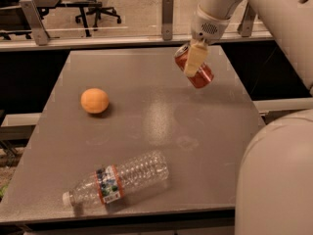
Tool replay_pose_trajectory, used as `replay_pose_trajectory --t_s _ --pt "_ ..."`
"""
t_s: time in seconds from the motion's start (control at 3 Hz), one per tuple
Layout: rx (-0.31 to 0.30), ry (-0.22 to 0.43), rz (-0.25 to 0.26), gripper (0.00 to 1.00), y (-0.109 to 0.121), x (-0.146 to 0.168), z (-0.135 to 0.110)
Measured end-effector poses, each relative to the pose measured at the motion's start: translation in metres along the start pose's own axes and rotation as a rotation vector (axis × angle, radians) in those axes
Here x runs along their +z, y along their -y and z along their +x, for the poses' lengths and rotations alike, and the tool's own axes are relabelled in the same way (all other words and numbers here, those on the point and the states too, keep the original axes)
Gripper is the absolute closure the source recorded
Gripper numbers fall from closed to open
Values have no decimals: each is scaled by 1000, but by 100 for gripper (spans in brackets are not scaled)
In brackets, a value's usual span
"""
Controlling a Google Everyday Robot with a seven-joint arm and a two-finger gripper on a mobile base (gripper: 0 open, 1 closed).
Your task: Knock coke can over
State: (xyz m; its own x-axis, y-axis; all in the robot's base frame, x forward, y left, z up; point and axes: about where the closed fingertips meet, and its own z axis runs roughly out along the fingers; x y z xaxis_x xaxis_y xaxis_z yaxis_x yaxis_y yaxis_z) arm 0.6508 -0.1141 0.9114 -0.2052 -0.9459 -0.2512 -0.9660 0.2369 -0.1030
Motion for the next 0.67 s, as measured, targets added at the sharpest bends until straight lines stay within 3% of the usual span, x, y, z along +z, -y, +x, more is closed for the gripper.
replay_pose_trajectory --t_s 0.67 --pt "-105 -122 -38 28 -20 26 -2"
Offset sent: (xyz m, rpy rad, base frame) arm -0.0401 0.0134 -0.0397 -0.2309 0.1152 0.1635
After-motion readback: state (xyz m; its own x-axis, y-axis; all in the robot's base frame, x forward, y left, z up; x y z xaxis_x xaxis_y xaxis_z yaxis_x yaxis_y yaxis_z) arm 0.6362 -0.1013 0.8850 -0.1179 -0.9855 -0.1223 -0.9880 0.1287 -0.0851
